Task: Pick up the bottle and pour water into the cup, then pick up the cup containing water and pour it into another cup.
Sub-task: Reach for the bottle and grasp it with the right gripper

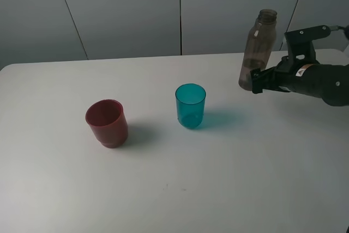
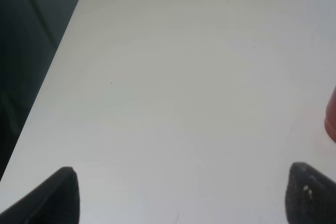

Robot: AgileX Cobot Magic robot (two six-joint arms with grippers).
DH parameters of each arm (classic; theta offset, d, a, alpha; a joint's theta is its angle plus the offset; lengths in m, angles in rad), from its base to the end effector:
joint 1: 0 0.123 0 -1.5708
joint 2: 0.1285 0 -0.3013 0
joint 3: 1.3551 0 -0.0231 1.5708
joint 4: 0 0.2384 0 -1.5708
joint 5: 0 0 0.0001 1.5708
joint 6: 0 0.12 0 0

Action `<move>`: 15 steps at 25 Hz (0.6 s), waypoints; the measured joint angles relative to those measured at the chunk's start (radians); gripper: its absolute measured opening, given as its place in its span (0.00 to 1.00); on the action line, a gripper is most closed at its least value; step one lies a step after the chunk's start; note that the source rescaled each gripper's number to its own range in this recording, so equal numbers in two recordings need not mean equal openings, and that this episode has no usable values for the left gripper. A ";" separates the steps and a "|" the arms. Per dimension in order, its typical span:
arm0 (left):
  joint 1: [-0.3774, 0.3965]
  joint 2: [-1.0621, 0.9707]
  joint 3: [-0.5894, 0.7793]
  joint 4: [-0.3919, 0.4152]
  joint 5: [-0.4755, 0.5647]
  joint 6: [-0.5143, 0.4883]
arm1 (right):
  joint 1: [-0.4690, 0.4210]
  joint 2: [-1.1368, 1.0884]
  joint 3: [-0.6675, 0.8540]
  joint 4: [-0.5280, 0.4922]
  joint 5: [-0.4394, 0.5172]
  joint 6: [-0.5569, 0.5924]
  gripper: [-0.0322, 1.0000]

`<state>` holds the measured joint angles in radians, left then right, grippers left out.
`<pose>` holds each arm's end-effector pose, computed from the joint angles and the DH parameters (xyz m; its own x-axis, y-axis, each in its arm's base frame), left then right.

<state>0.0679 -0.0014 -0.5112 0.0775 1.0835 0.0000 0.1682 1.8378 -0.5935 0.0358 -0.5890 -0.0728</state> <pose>-0.0097 0.0076 0.2592 -0.4672 0.0046 -0.8841 -0.1112 0.9917 0.0639 0.3298 0.0536 0.1274 -0.5237 -0.1326 -0.8415 -0.1735 0.9837 -0.0470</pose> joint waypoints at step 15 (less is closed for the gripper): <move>0.000 0.000 0.000 0.000 0.000 0.000 | 0.000 0.179 -0.086 -0.025 -0.182 0.048 1.00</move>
<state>0.0679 -0.0014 -0.5112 0.0775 1.0835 0.0000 0.1682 2.0166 -0.6791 0.0110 -0.7712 -0.0248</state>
